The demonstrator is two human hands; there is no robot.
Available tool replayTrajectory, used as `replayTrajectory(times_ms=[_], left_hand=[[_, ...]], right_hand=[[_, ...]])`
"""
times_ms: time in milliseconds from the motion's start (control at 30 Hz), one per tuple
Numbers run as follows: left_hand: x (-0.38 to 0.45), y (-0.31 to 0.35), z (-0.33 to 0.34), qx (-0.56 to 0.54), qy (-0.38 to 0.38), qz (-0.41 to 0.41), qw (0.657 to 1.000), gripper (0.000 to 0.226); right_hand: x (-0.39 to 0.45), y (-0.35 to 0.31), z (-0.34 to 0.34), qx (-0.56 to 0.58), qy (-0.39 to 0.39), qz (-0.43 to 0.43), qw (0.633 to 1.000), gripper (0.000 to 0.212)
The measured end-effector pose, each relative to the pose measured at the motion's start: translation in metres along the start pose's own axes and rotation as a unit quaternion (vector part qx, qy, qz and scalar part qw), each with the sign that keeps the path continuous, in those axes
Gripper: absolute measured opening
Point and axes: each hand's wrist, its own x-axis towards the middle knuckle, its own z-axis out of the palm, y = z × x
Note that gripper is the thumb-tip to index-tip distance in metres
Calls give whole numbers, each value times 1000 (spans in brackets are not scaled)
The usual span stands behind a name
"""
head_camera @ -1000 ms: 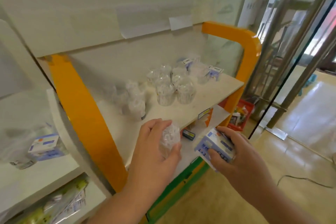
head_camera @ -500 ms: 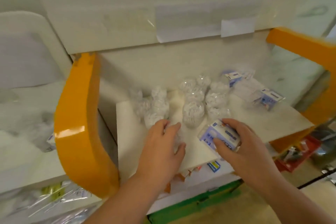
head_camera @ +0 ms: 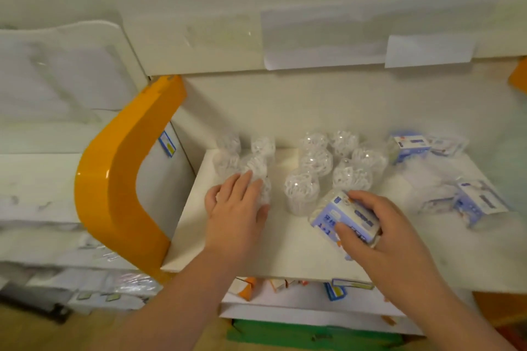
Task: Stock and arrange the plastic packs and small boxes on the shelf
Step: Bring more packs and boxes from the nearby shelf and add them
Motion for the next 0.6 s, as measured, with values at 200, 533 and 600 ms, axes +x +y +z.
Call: replayTrajectory(times_ms=[200,533,600], left_hand=[[17,12,-3,35,-66,-39,996,51],[28,9,-3,31,-116,-63,991,59],[25,12,-11,15,-110,-63,992,66]], right_hand=[[9,9,-18,-2,-23,-26,999,44],[5,9,-40,19,-35,-33,999,43],[0,13,-51,21,-23,-32,999,44]])
